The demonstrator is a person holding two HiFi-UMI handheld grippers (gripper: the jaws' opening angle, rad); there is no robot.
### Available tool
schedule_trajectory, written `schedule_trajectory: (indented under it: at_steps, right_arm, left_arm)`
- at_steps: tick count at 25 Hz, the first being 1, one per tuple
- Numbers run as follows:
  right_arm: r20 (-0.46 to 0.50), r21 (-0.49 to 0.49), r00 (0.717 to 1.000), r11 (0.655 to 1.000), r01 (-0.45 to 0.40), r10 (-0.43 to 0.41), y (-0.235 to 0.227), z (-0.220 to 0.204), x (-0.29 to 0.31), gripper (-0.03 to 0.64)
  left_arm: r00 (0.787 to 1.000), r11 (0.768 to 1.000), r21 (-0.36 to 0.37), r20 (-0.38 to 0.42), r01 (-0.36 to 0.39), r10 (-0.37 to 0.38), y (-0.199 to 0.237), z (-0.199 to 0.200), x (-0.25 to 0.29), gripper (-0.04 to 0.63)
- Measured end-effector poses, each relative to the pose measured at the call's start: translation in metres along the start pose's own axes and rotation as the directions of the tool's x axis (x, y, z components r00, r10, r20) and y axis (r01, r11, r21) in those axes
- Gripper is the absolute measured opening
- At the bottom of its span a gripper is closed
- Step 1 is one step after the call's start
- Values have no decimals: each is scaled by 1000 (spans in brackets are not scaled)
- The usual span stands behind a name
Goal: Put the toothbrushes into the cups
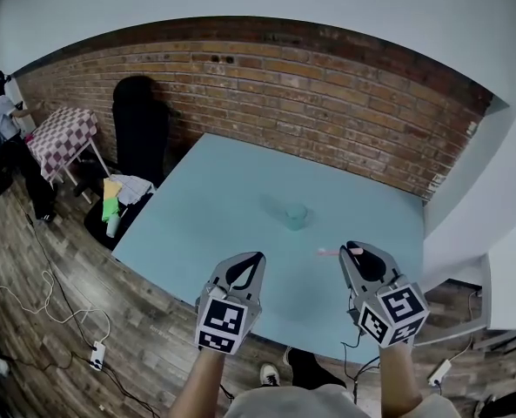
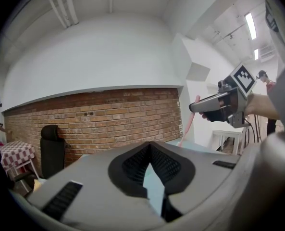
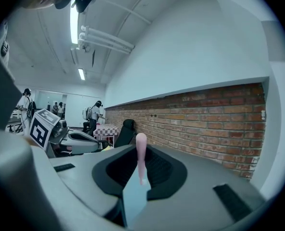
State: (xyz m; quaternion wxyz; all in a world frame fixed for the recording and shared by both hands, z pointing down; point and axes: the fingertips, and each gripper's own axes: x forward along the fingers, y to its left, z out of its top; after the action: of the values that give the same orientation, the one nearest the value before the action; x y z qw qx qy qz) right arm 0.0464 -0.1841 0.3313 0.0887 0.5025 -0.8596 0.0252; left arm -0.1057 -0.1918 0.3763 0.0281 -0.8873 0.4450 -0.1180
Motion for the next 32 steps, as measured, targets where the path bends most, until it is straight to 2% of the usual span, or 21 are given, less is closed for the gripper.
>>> schedule_trajectory:
  at_steps: [9, 32]
  right_arm:
    - [-3, 19, 1000, 1000, -16, 16, -20, -3, 45, 51]
    - [-78, 91, 995, 994, -58, 65, -80, -59, 161, 52]
  left_arm:
    - [1000, 1000, -10, -22, -2, 2, 20, -9, 28, 18]
    - [992, 997, -63, -122, -33, 25, 58, -52, 109, 18]
